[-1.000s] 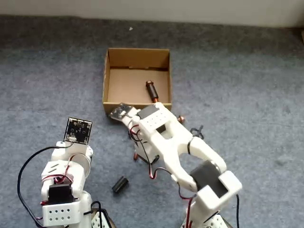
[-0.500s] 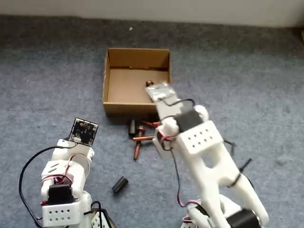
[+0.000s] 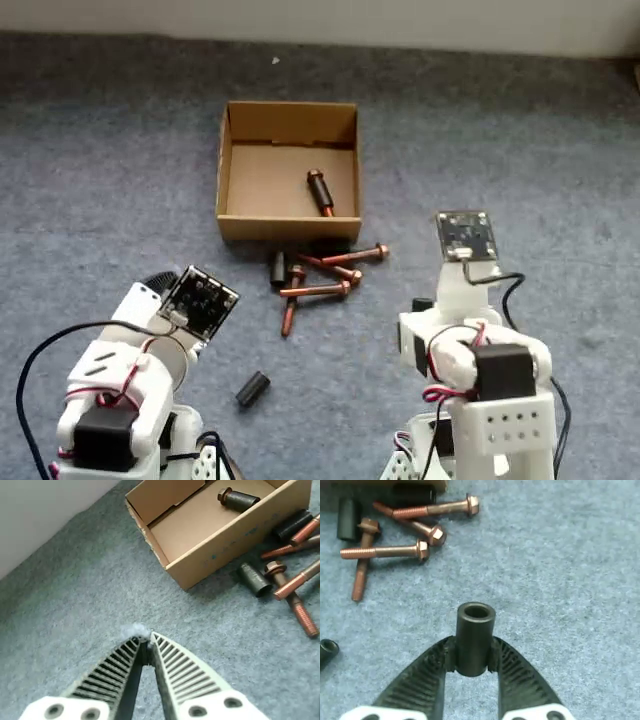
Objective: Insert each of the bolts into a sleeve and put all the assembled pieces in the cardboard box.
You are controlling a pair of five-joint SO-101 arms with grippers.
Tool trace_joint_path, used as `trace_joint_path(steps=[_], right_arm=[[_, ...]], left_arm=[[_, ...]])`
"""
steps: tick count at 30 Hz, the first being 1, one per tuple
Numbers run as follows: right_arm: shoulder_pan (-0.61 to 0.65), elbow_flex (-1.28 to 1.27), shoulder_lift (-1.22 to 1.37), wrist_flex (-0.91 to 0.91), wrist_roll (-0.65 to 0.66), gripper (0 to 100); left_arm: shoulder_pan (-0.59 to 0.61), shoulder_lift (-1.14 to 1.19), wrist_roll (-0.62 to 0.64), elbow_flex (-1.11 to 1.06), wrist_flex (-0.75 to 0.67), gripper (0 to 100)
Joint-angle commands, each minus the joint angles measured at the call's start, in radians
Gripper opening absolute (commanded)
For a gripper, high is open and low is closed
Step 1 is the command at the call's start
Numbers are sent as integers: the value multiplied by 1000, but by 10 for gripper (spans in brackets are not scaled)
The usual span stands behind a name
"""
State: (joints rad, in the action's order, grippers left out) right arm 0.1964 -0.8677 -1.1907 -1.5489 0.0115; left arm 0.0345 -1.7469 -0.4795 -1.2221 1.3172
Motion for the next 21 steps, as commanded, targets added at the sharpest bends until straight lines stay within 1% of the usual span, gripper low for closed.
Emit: trace_joint_path(steps=[1,7,9,12,14,21], right_arm=[[-53,-2,-74,-4,-3,5],[-97,-7,-117,-4,-3,5],[-119,-7,-119,-4,-3,5],[-128,-7,-119,-5,-3,5],[-128,-7,-119,-5,-3,5],[-128,-7,-119,-5,-3,5]], left_arm=[[-71,243,-9,122,2,18],[-188,722,-81,392,11,20],[-223,866,-81,473,11,52],[-271,1064,-81,584,5,132],[-305,1179,-81,656,3,159],[-438,1532,-81,878,3,163]])
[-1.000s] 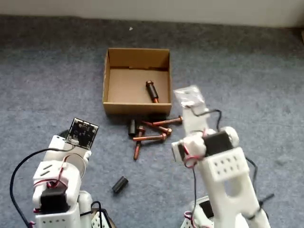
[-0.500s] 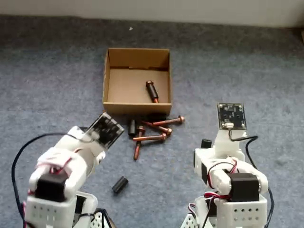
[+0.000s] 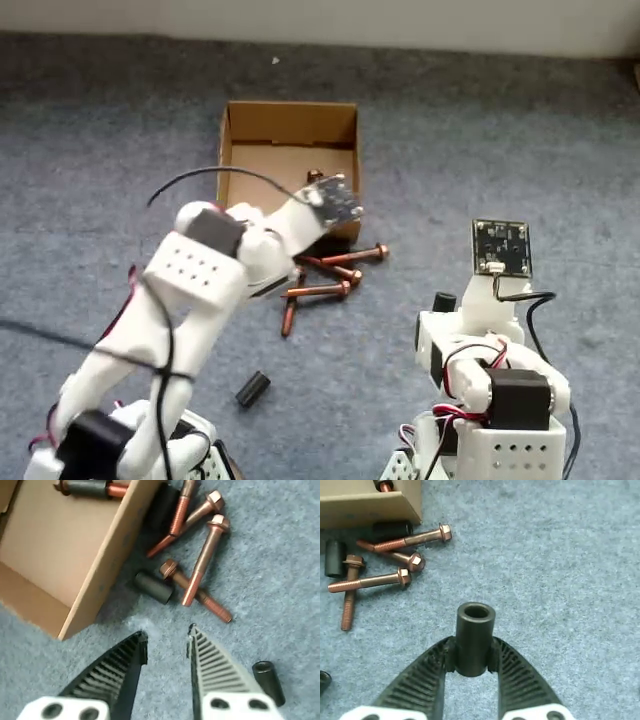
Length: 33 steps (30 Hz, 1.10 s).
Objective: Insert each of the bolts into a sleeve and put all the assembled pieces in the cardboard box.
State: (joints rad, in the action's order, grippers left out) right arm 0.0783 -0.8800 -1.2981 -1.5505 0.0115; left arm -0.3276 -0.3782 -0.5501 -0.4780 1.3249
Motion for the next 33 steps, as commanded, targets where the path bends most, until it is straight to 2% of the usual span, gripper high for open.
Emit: trace_joint_path(steps=[1,16,21,29,33], right_arm=[[-10,5,-12,-4,-3,5],[-10,-19,-12,-2,-3,5],[-10,-25,-12,12,-3,5],[-10,-25,-12,10,-3,5],[-10,-25,-12,10,-3,5]], left_arm=[[-90,208,-11,159,-5,164],[-145,714,-11,503,2,165],[-185,809,-8,555,2,165],[-185,923,-3,608,3,159],[-188,931,35,611,3,41]])
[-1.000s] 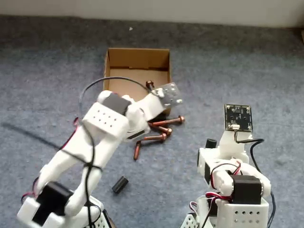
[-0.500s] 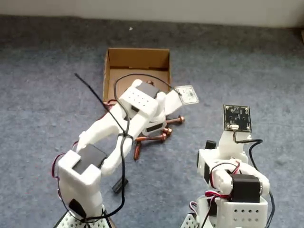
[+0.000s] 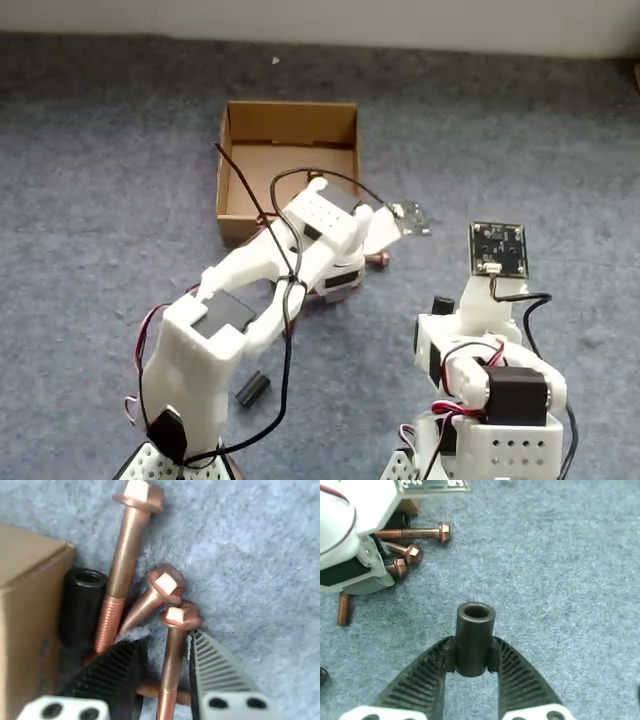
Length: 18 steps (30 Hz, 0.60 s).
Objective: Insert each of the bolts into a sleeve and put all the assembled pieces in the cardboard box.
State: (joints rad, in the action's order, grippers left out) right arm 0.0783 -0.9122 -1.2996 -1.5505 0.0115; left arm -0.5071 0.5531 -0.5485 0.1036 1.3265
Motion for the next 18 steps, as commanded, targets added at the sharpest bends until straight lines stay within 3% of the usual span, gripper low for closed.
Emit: trace_joint_path(steps=[1,8,13,18], right_arm=[[-10,7,-10,10,-3,5],[-10,12,-12,7,-3,5],[-10,15,-12,2,-5,5],[-10,15,-12,2,-9,5]], left_arm=[[-8,-2,35,30,2,6],[-1,-90,37,25,120,5],[5,-314,38,19,255,5],[61,-562,135,-31,278,5]])
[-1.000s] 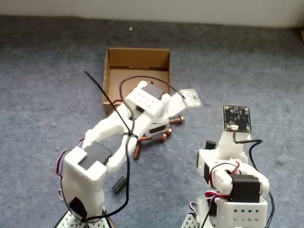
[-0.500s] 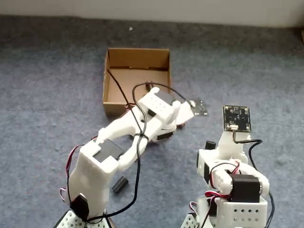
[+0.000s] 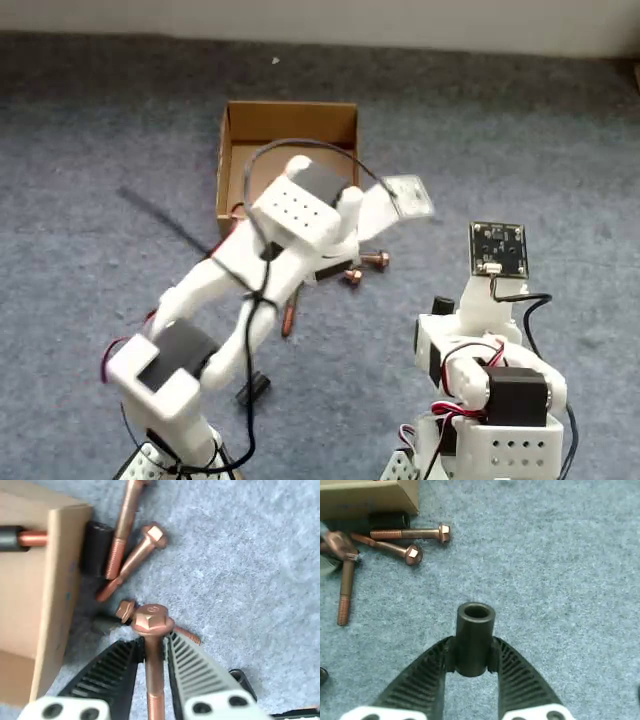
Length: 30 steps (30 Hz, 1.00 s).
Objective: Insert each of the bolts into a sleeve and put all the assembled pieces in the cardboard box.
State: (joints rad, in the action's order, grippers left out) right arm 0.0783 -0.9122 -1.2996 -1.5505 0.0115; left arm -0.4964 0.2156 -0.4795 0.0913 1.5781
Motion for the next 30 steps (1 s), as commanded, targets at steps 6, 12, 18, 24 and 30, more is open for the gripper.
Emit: trace_joint_path(steps=[6,12,18,24,30], right_arm=[[19,67,-12,2,-9,5],[134,137,-59,2,-11,5],[297,145,-252,12,-11,5],[441,97,-406,65,-11,5],[568,-54,-535,160,-6,5]], left_arm=[[96,-512,130,-177,18,5],[90,-872,238,-269,-20,5],[97,-1115,253,-378,-118,5],[97,-1251,413,-475,-212,5],[91,-1442,489,-542,-351,6]])
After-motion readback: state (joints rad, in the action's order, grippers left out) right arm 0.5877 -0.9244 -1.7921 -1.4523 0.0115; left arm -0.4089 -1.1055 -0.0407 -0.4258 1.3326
